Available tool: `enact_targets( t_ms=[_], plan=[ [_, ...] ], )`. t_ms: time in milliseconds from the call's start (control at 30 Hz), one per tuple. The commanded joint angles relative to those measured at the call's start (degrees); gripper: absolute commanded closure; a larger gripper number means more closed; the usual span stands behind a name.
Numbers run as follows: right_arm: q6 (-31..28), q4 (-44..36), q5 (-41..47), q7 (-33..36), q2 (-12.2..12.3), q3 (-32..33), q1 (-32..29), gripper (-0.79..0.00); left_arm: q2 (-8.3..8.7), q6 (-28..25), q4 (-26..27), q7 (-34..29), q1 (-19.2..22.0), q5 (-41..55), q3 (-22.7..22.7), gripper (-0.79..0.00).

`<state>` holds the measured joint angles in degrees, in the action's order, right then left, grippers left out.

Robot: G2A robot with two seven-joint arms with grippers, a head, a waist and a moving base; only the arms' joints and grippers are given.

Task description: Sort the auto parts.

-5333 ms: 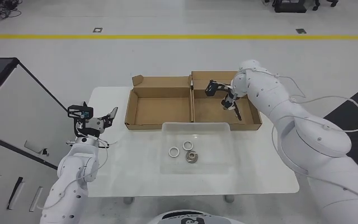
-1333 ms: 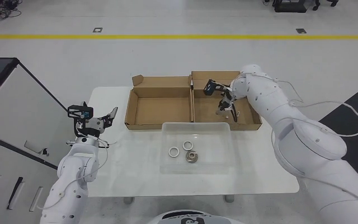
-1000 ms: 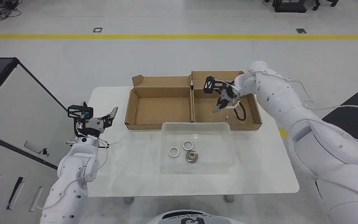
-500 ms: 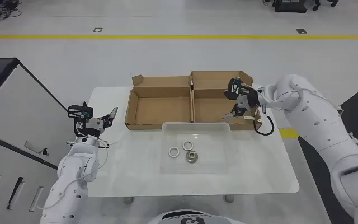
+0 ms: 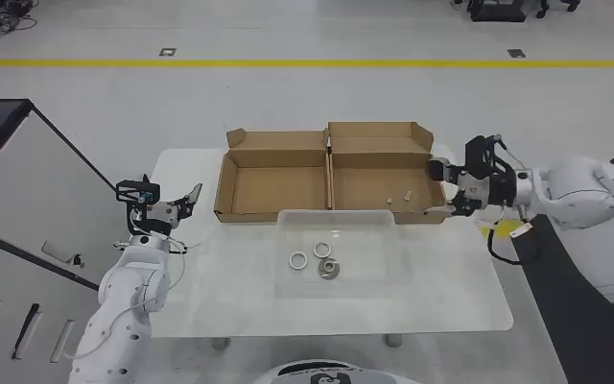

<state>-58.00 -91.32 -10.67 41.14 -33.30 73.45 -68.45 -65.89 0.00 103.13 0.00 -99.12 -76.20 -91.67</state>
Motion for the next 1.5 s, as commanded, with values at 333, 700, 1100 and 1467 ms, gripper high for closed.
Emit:
enact_targets(
  t_ms=[333, 700, 1100, 1467],
  plan=[
    [0.0, -1.59, 7.3, -0.76, 2.36, 4.45, -4.37, -0.785, 0.0, 0.0, 0.0, 0.0, 0.0, 0.0, 0.0, -0.785],
    [0.0, -1.59, 7.3, -0.76, 2.36, 4.45, -4.37, -0.785, 0.0, 0.0, 0.0, 0.0, 0.0, 0.0, 0.0, -0.785],
    [0.0, -1.59, 7.3, -0.76, 2.36, 4.45, -4.37, -0.785, 0.28, -2.05, 1.98, -1.73, 1.22, -3.12, -0.54, -0.785],
    [0.0, -1.59, 7.3, -0.76, 2.36, 4.45, -4.37, -0.785, 1.58, -20.48, 15.08, -25.56, 8.75, -10.36, 1.23, -0.785]
  ],
)
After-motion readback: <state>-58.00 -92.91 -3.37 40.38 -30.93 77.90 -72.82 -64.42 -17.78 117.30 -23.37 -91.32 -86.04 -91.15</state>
